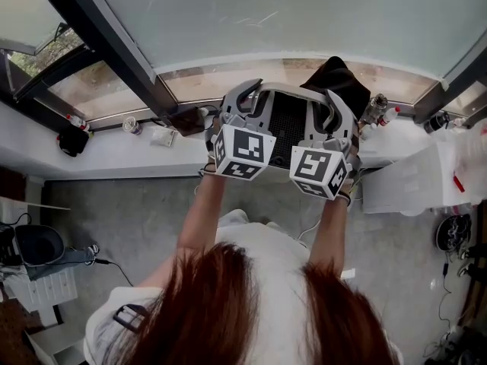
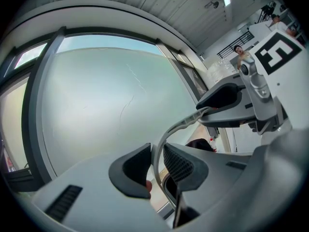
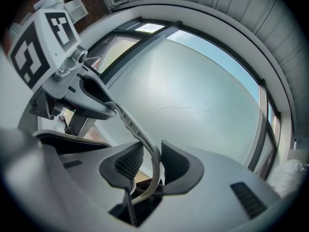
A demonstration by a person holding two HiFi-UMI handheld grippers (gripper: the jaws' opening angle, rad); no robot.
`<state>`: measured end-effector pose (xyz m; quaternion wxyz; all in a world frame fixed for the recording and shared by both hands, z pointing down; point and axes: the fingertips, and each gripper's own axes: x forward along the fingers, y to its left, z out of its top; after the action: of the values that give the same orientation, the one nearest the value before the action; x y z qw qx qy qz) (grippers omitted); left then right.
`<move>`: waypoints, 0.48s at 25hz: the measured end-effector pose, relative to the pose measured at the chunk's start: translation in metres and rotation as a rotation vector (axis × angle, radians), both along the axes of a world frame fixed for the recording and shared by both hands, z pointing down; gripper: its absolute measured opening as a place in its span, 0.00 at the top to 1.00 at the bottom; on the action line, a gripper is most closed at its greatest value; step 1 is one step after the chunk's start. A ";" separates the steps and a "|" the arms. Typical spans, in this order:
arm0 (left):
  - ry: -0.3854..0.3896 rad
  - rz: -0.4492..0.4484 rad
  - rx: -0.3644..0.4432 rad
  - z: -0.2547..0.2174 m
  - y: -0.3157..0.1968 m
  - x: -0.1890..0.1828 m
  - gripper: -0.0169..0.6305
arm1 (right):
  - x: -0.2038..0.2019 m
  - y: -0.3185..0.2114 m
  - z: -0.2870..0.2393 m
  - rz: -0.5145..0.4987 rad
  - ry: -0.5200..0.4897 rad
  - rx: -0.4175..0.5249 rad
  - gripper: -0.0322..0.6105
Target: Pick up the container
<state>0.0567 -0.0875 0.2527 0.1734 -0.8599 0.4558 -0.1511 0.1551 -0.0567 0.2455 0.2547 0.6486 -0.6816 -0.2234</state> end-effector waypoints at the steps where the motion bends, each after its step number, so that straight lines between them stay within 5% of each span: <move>1: 0.003 0.003 0.000 -0.003 -0.001 -0.003 0.83 | -0.003 -0.001 -0.003 0.002 0.003 0.000 0.75; 12: 0.005 0.024 0.032 -0.025 0.001 -0.038 0.83 | -0.039 0.005 -0.021 0.009 -0.012 0.012 0.75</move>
<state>0.0183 -0.0861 0.2280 0.1877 -0.8628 0.4482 -0.1395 0.1158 -0.0520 0.2244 0.2477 0.6545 -0.6788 -0.2227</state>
